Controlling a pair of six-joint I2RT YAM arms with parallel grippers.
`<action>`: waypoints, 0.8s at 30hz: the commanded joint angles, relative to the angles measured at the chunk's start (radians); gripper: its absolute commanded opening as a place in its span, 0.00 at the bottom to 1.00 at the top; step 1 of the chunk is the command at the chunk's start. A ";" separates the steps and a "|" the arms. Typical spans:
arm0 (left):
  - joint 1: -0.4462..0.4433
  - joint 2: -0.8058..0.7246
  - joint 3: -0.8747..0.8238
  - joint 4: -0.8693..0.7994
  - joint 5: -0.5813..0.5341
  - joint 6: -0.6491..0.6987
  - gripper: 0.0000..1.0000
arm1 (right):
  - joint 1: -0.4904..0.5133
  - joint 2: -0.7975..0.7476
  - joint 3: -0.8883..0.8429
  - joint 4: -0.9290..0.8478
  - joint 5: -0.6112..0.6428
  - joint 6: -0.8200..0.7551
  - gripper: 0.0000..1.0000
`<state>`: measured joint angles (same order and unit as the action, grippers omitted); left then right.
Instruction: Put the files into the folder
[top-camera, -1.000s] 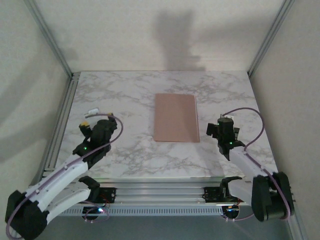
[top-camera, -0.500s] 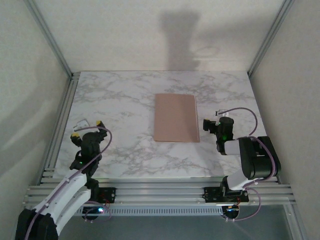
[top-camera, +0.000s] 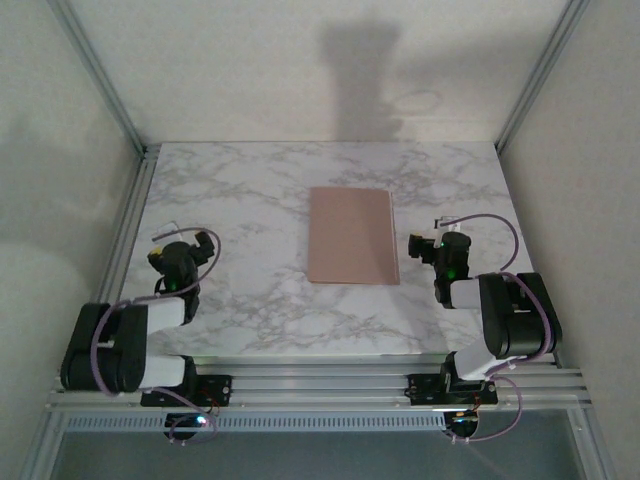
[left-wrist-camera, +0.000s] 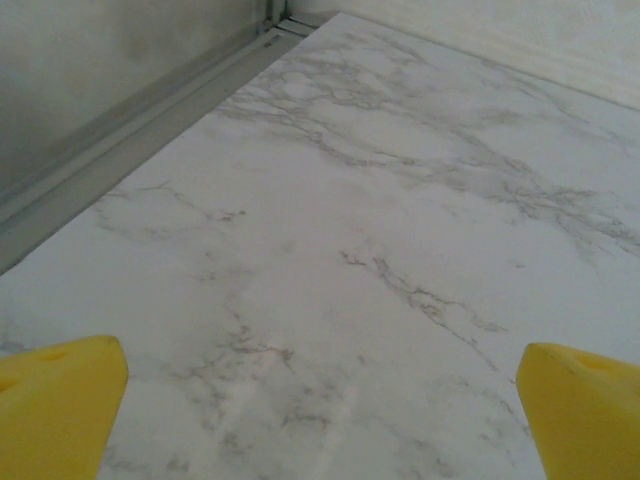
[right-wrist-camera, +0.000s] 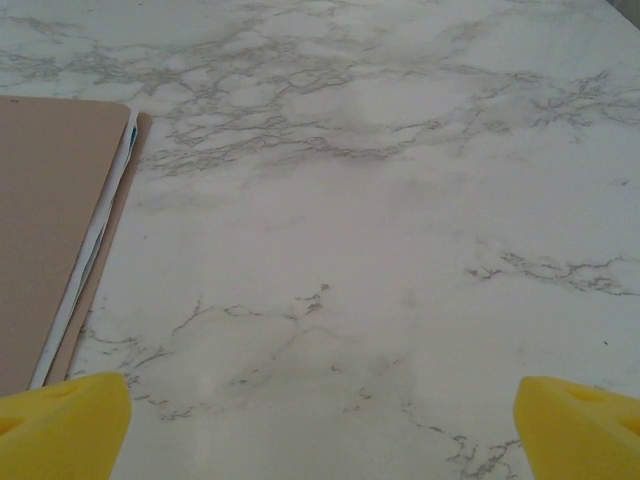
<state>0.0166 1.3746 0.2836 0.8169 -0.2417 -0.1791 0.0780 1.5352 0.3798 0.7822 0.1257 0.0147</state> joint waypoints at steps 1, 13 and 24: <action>0.013 0.052 0.061 0.132 0.077 0.051 0.99 | -0.004 0.000 0.016 0.034 -0.014 0.007 0.99; 0.025 0.158 -0.084 0.516 0.104 0.092 1.00 | -0.005 0.001 0.017 0.035 -0.013 0.007 0.99; 0.031 0.161 -0.077 0.507 0.111 0.089 1.00 | -0.004 0.000 0.016 0.036 -0.014 0.008 0.99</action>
<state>0.0410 1.5272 0.2028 1.2762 -0.1478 -0.1001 0.0780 1.5352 0.3798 0.7822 0.1257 0.0147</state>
